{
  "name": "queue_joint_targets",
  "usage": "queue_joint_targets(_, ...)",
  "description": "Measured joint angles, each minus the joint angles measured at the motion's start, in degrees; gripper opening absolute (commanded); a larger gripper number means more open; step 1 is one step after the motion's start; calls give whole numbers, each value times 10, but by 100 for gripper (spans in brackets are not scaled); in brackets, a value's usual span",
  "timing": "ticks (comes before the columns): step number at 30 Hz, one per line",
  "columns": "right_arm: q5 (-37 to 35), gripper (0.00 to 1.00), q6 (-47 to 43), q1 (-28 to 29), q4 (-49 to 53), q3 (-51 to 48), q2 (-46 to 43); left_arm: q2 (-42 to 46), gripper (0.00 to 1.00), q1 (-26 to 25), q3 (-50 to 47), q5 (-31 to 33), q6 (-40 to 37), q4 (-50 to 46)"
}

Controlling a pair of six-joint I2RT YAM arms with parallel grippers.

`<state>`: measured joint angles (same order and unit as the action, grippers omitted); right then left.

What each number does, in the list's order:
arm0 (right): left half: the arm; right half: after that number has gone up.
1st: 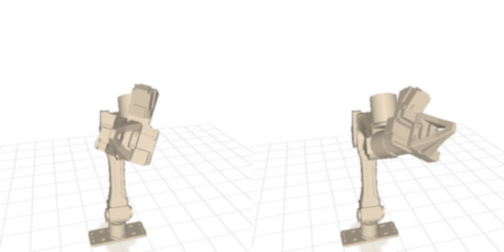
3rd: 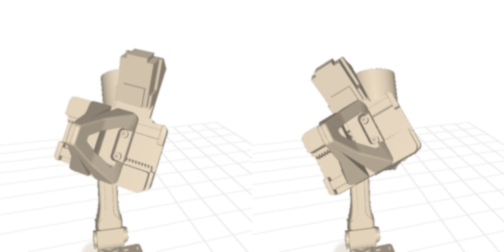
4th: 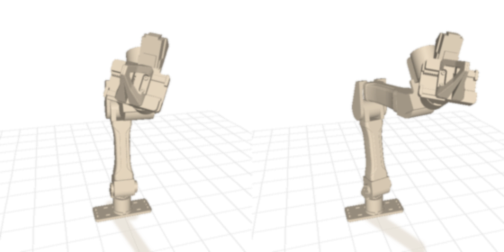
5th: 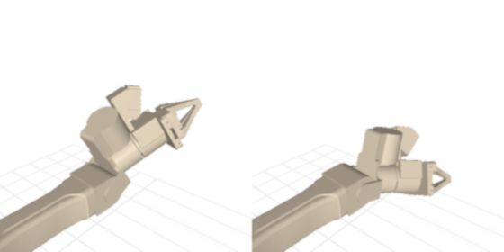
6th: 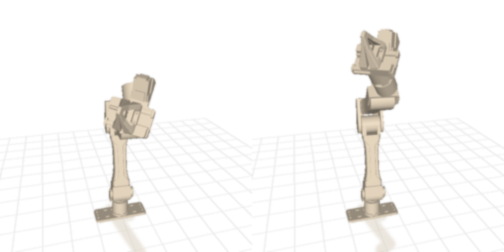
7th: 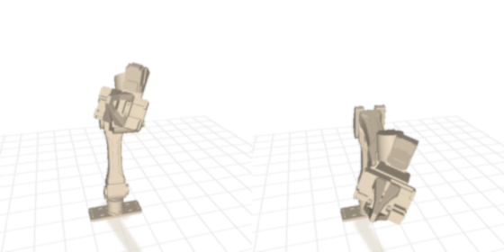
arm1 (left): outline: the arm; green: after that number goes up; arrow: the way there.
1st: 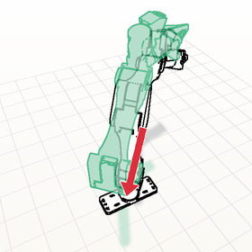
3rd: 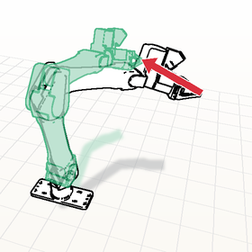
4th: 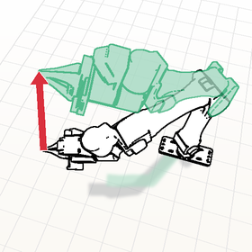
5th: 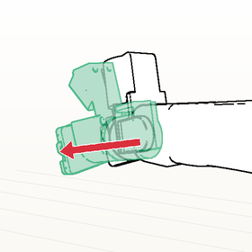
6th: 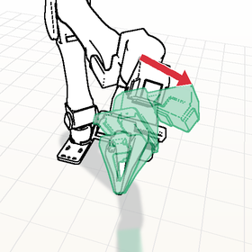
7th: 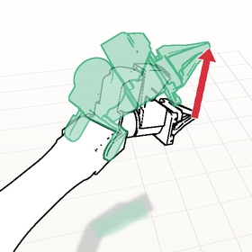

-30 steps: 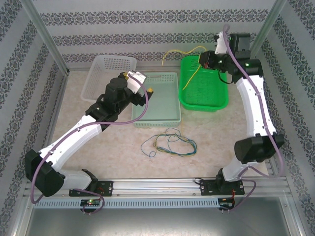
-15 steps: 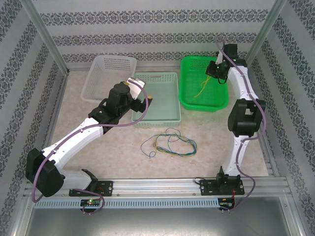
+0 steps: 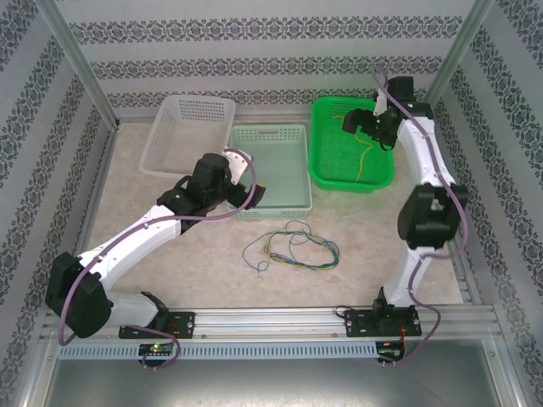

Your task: Untangle the cables

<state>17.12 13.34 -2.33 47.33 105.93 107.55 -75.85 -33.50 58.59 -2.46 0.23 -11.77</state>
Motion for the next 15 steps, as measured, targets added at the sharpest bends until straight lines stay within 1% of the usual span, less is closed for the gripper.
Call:
queue_joint_targets(2, 2, 93, -2, 17, -14, -80, -82, -2, 100, -6, -21, -13, 19, -12)
queue_joint_targets(5, 18, 90, 1, 49, -22, -201, -175, -2, 100, -16, -47, -27, 37, -21)
queue_joint_targets(7, 24, 88, 10, 78, -23, -282, -212, 1, 100, -17, -56, -30, 44, -23)
queue_joint_targets(11, 3, 87, 47, 157, -16, -430, -248, 9, 100, -17, -57, -31, 48, -17)
queue_joint_targets(13, -9, 87, 73, 196, -14, -494, -275, 9, 100, -17, -54, -36, 48, -17)
queue_joint_targets(15, -25, 86, 100, 221, -12, -544, -313, 5, 100, -17, -45, -40, 47, -18)
